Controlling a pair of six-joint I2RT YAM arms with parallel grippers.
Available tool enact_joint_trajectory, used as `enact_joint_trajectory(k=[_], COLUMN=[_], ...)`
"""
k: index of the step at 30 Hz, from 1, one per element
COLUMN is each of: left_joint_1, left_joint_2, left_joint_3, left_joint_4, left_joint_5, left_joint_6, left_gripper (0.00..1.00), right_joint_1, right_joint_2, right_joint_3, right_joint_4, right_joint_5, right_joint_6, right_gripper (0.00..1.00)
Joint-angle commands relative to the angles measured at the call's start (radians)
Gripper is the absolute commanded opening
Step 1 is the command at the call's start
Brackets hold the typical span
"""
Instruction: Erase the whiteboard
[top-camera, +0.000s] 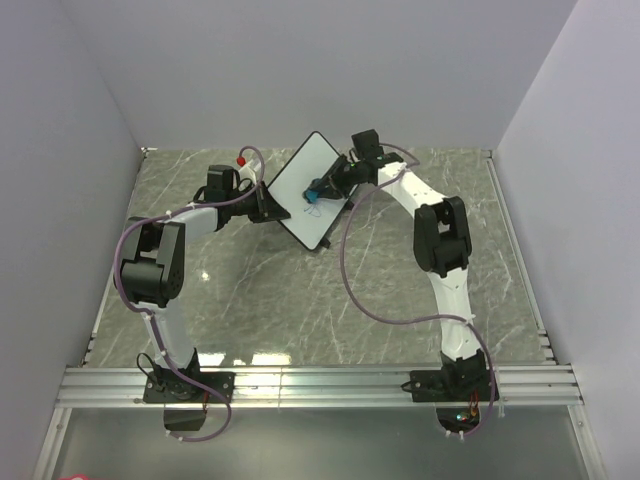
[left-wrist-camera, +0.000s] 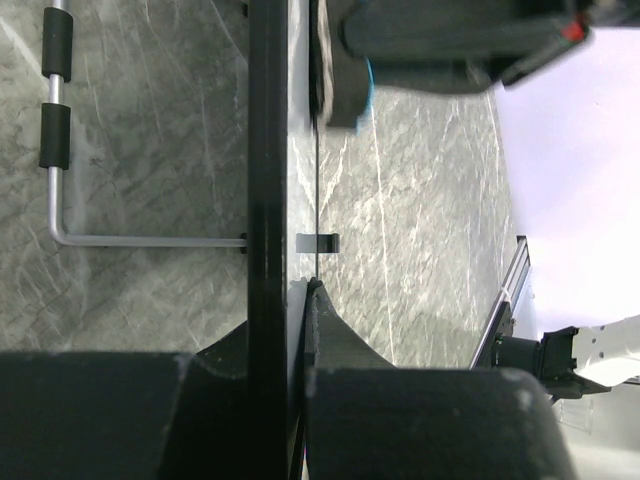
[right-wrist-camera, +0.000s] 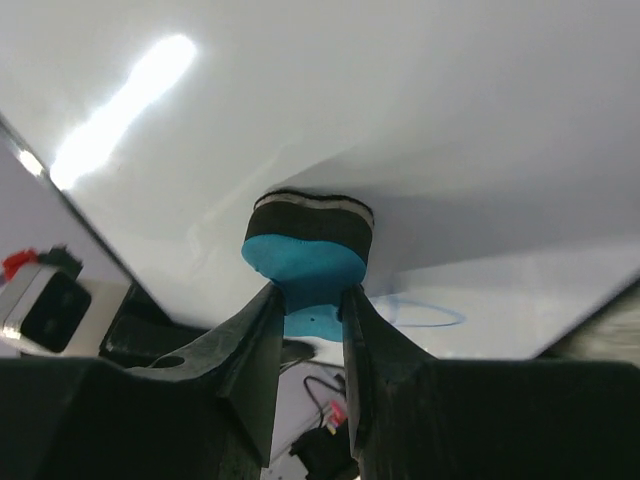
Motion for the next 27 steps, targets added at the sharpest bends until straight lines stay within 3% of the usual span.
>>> enact_joint_trajectory(k=[1, 5, 9, 12, 18, 27], left_joint_1=[-0.031, -0.033, -0.031, -0.033, -0.034, -0.045], left_joint_2=[0.013, 0.016, 0.019, 0.021, 0.018, 0.007], left_joint_3=[-0.017, -0.015, -0.015, -0.015, -0.018, -0.020], left_joint_4=[-0.132, -0.130, -0.129, -0.127, -0.126, -0.138], left_joint_5=[-0.034, -0.032, -0.032, -0.031, -0.031, -0.040], left_joint_6=[0.055, 0.055, 0.053, 0.050, 0.050, 0.059], left_gripper=[0.00, 0.00, 0.00, 0.00, 0.00, 0.00], right_joint_1=[-0.044, -0.019, 0.020, 0.068, 0.151, 0.140], right_joint_2=[0.038, 0.029, -0.055, -0.069, -0.002, 0.129], right_joint_3=[-0.013, -0.011, -0.199, -0.232, -0.028, 0.269], right_joint_4=[-0.094, -0.171, -0.096, -0.080, -0.169, -0.208], right_joint_5=[0.146, 0.175, 0.162, 0.140, 0.126, 0.129], right_joint_6=[-0.062, -0.145, -0.142, -0.139, -0.194, -0.125], right_gripper=[0.00, 0.00, 0.00, 0.00, 0.00, 0.00])
